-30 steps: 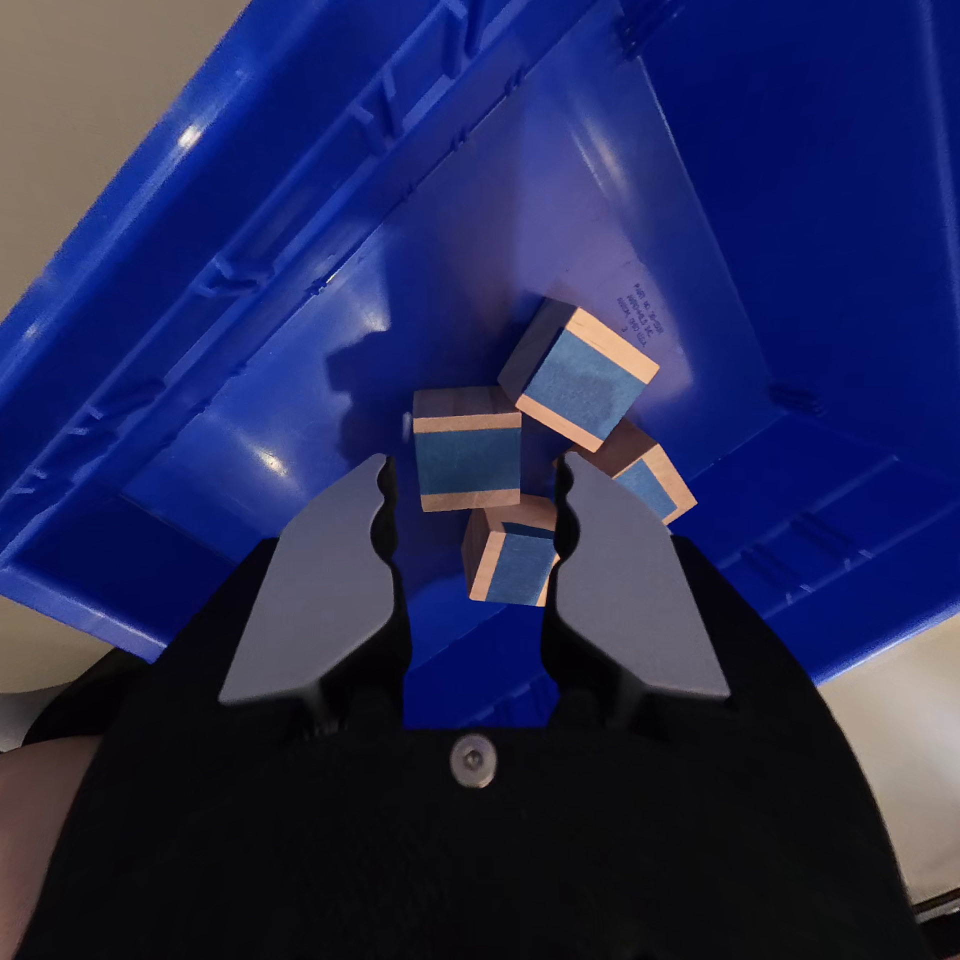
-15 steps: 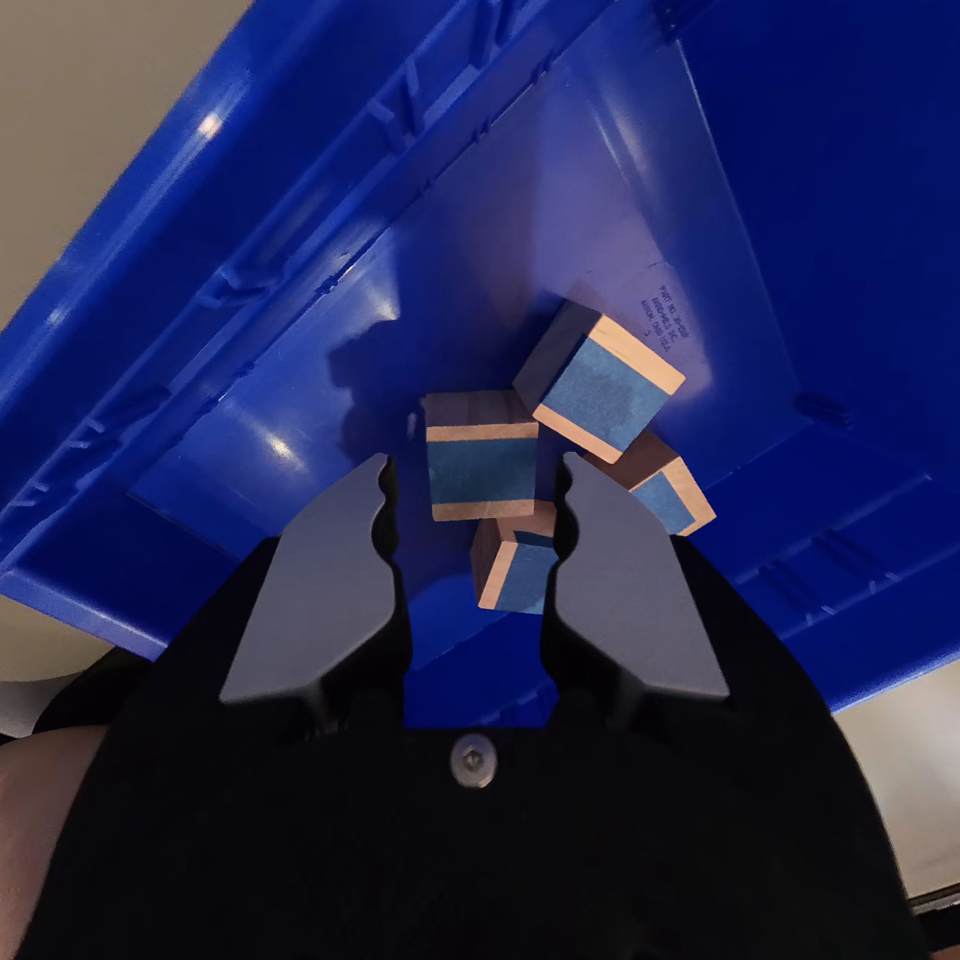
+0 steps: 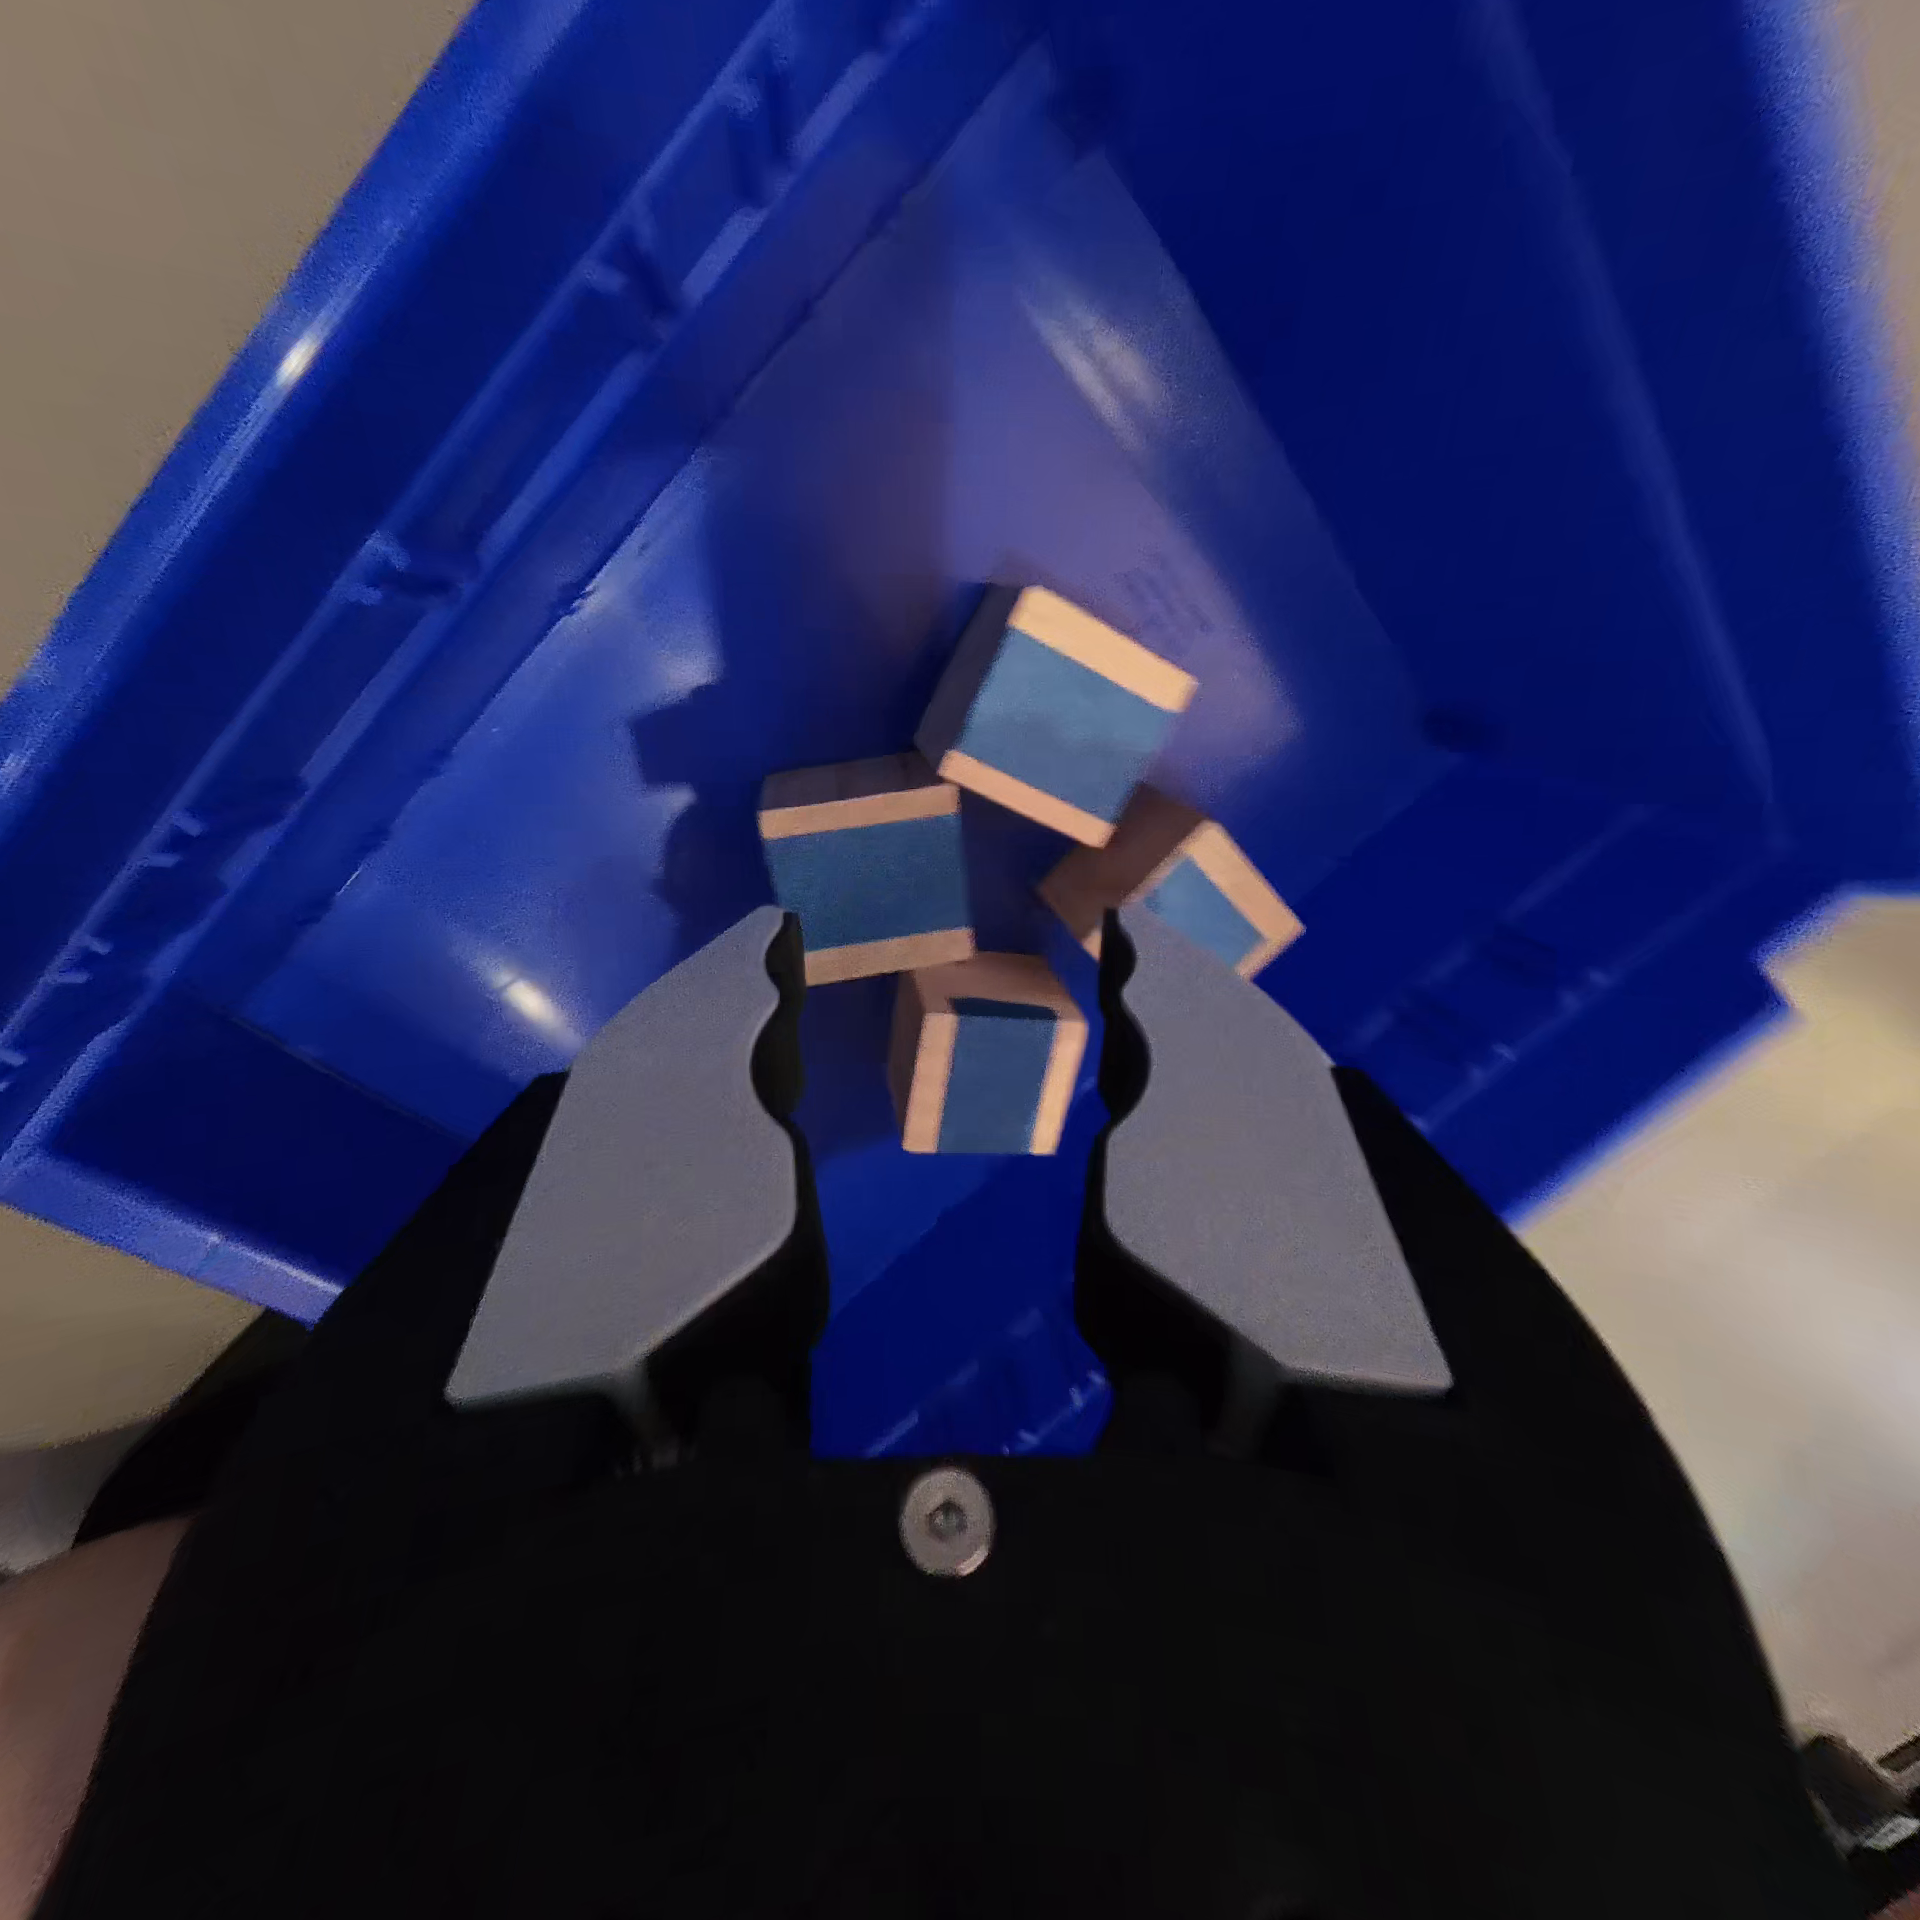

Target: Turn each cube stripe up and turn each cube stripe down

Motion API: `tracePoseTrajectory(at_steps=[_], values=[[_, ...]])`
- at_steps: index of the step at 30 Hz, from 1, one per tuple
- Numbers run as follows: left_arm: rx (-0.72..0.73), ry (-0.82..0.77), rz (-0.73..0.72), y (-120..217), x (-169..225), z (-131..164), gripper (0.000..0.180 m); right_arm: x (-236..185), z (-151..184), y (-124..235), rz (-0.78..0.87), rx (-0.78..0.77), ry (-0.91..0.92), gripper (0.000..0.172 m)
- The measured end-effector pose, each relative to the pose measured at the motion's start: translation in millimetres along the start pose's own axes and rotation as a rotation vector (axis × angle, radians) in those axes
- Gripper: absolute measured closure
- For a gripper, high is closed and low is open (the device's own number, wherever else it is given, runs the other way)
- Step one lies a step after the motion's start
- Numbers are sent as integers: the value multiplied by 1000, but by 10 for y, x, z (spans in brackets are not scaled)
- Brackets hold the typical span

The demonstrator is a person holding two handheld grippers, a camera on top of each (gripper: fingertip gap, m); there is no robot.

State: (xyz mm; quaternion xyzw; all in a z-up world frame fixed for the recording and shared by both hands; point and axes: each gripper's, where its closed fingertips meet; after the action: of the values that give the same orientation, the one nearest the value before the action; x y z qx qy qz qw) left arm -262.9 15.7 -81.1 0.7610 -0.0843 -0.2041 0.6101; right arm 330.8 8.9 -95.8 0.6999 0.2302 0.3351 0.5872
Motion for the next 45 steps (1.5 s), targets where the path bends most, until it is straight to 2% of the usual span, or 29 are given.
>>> tracePoseTrajectory(at_steps=[2,5,7,9,12,15,20,22,24,28,29,32,35,38,40,42,45], values=[[214,14,67,419,112,-203,134,157,-56,238,96,88,-53,115],[565,-58,325,1152,597,-492,135,311,-302,745,294,300,-67,115],[727,-165,548,1602,1040,-557,135,200,-607,1145,380,509,-13,115],[824,-262,759,1951,1451,-564,135,-112,-965,1576,458,768,124,115],[864,-355,1069,2272,1975,-543,135,-1099,-1344,2008,382,1125,454,115],[761,-419,1345,2379,2411,-459,135,-1806,-1475,2240,329,1312,593,106],[676,-465,1505,2388,2832,-429,135,-2286,-1514,2357,344,1458,675,102],[648,-500,1562,2413,2926,-370,135,-2325,-1545,2318,368,1449,685,103],[643,-510,1557,2386,2982,-369,135,-2319,-1573,2283,394,1437,682,105],[627,-547,1531,2327,3076,-348,135,-2419,-1567,2262,336,1446,706,118],[619,-555,1523,2312,3092,-340,135,-2425,-1567,2233,341,1424,721,126],[586,-573,1549,2353,3102,-276,135,-2447,-1507,2262,286,1405,747,126],[648,-578,1466,2374,2958,-286,131,-2154,-1359,2362,245,1331,699,126],[759,-544,1273,2353,2695,-382,131,-1410,-1045,2175,182,1075,526,126],[813,-536,1155,2347,2535,-403,131,-821,-746,1821,157,852,352,126],[841,-528,1048,2322,2398,-412,131,-411,-467,1413,98,669,215,126],[851,-532,968,2298,2264,-378,132,-549,-55,812,-252,418,214,125]])
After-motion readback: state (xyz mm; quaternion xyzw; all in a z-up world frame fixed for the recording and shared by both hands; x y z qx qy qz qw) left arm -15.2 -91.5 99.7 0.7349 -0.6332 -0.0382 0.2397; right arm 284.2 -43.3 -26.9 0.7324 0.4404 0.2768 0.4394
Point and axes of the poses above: each gripper's, where its closed fingertips meet, y back along the fingers, z out of its underside, x = y × z across the jaws, and after that the axes turned 5 degrees about -x, right-handed
